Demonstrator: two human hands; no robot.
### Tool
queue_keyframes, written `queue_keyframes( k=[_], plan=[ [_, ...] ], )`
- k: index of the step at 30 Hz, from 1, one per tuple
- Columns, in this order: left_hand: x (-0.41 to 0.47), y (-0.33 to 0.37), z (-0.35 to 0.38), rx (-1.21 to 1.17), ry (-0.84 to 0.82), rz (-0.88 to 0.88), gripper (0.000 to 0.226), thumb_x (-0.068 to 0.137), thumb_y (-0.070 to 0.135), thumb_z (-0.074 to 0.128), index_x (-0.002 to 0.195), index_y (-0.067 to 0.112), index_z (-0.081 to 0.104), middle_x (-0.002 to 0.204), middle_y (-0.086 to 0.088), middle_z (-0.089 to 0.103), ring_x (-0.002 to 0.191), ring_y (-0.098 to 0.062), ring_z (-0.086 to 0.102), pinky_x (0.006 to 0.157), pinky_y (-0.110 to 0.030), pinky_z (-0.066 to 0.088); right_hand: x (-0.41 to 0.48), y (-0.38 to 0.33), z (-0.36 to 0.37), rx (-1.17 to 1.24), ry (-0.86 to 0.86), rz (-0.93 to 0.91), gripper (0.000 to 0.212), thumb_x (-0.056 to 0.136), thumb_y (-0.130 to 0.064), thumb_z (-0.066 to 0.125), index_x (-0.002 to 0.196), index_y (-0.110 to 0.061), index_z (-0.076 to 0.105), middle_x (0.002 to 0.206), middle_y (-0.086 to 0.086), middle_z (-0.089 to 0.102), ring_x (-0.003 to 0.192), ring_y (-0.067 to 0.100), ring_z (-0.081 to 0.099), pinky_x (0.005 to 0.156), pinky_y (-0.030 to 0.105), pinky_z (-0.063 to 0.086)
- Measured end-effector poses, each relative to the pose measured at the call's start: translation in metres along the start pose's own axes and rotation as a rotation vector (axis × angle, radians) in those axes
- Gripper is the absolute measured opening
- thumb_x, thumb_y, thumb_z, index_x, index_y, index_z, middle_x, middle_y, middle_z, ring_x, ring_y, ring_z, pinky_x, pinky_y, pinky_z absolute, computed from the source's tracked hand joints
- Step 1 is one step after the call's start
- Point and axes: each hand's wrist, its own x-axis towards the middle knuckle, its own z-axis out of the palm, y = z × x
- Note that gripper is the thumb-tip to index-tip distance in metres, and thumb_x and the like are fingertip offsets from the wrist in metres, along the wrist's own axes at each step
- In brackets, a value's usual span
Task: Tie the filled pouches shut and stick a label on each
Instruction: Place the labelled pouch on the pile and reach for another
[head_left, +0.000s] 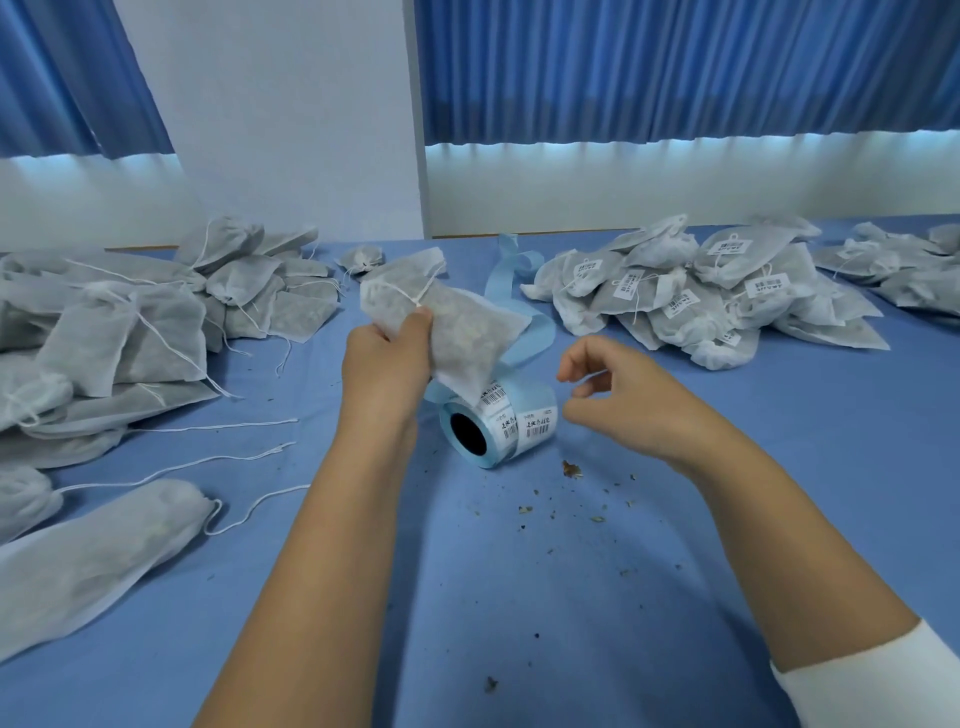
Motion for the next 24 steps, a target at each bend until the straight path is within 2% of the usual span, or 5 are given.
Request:
queue_keyframes(
  k=[5, 9, 14, 20, 24],
  plan=[
    [0.005, -0.008, 0.003, 0.057, -0.001, -0.102, 0.037, 0.1, 0.027, 0.053, 0.126, 0.002, 0.054, 0.117, -0.015, 0.065, 0.101, -0.028, 0.067, 0.075, -0.037, 0.06, 0.001, 0.002, 0.009, -0.025, -0.109, 0.051, 0.023, 0.082, -0.007, 0.071, 0.09, -0.019, 0.052, 0.094, -0.003, 0.06, 0.065, 0.004, 0.058, 0.057, 0.018, 0.047],
    [0.004, -0.007, 0.004, 0.043, -0.037, -0.14, 0.033, 0.101, 0.025, 0.052, 0.124, 0.001, 0.053, 0.115, -0.015, 0.066, 0.099, -0.028, 0.067, 0.084, -0.043, 0.059, 0.001, 0.001, 0.025, 0.053, -0.102, -0.008, 0.024, 0.088, -0.009, 0.067, 0.093, -0.023, 0.049, 0.096, -0.009, 0.064, 0.072, 0.006, 0.065, 0.068, 0.033, 0.056],
    [0.007, -0.01, 0.004, 0.012, 0.011, -0.132, 0.036, 0.102, 0.028, 0.051, 0.128, 0.003, 0.052, 0.118, -0.012, 0.065, 0.101, -0.025, 0.065, 0.084, -0.041, 0.058, 0.002, 0.004, 0.034, 0.056, -0.107, -0.099, 0.024, 0.088, -0.018, 0.069, 0.102, -0.032, 0.054, 0.086, -0.012, 0.066, 0.076, 0.008, 0.063, 0.075, 0.022, 0.052],
    [0.006, -0.009, 0.004, 0.085, 0.117, 0.163, 0.027, 0.1, 0.04, 0.05, 0.1, 0.015, 0.043, 0.082, 0.009, 0.046, 0.071, -0.005, 0.047, 0.05, -0.01, 0.036, 0.002, 0.006, 0.038, 0.02, -0.116, -0.131, 0.025, 0.083, -0.028, 0.075, 0.095, -0.04, 0.056, 0.079, -0.018, 0.062, 0.073, 0.003, 0.058, 0.07, 0.014, 0.046],
    [0.006, -0.016, 0.009, 0.259, -0.028, 0.094, 0.03, 0.1, 0.037, 0.049, 0.081, 0.014, 0.047, 0.073, 0.004, 0.048, 0.063, -0.012, 0.046, 0.053, -0.025, 0.034, 0.002, 0.006, 0.038, 0.053, -0.097, -0.149, 0.022, 0.084, -0.026, 0.075, 0.095, -0.037, 0.059, 0.082, -0.014, 0.068, 0.074, 0.003, 0.062, 0.07, 0.012, 0.046]
  ],
)
